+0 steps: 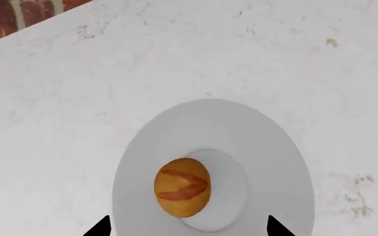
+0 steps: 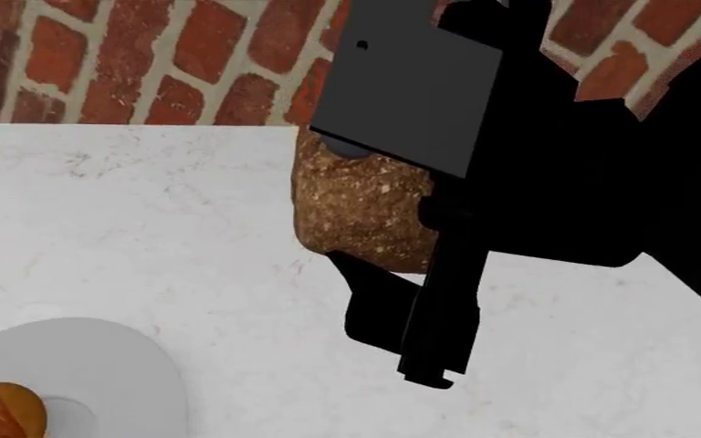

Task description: Place all breads on the cutting board.

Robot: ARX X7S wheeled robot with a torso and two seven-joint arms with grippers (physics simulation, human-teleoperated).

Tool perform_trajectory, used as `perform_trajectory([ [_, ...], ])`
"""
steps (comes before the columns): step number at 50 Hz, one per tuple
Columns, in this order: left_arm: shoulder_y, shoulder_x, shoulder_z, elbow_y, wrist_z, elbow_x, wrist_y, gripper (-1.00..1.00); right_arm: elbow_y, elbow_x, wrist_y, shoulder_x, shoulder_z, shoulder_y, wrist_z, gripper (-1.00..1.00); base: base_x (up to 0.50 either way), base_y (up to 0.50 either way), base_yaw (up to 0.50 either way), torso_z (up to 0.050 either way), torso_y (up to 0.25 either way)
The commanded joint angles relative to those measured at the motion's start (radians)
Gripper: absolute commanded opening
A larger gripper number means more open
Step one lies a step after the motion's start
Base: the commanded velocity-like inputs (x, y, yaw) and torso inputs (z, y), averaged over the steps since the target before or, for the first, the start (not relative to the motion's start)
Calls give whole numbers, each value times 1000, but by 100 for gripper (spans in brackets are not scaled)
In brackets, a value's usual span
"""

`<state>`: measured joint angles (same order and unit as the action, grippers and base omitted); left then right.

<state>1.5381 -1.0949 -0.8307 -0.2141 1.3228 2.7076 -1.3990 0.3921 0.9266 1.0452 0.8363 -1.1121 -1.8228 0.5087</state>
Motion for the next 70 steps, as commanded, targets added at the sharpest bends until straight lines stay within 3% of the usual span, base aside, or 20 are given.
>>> perform_trajectory([
  [1,-70,75,41,93,-73,-134,-48,100,7,-11,-16,2,0,13,14,-100,0,0,0,0,0],
  [22,-125,180,61,209,-183,-322,-136,100,-5,-23,-23,2,-10,19,24,-100,0,0,0,0,0],
  [32,-194,228,99,241,-316,-499,-146,100,-14,-30,-42,5,-10,51,2,-100,0,0,0,0,0],
  [44,-311,240,131,227,-424,-652,-115,100,6,-25,-44,15,-15,67,-1,-100,0,0,0,0,0],
  [50,-293,221,75,239,-394,-614,-115,100,5,-28,-48,17,-18,68,5,-100,0,0,0,0,0],
  [62,-281,206,43,244,-436,-703,-130,100,-1,-22,-47,18,-14,71,5,-100,0,0,0,0,0],
  [70,-282,221,49,261,-523,-793,-114,100,-2,-26,-58,24,-17,86,2,-100,0,0,0,0,0],
])
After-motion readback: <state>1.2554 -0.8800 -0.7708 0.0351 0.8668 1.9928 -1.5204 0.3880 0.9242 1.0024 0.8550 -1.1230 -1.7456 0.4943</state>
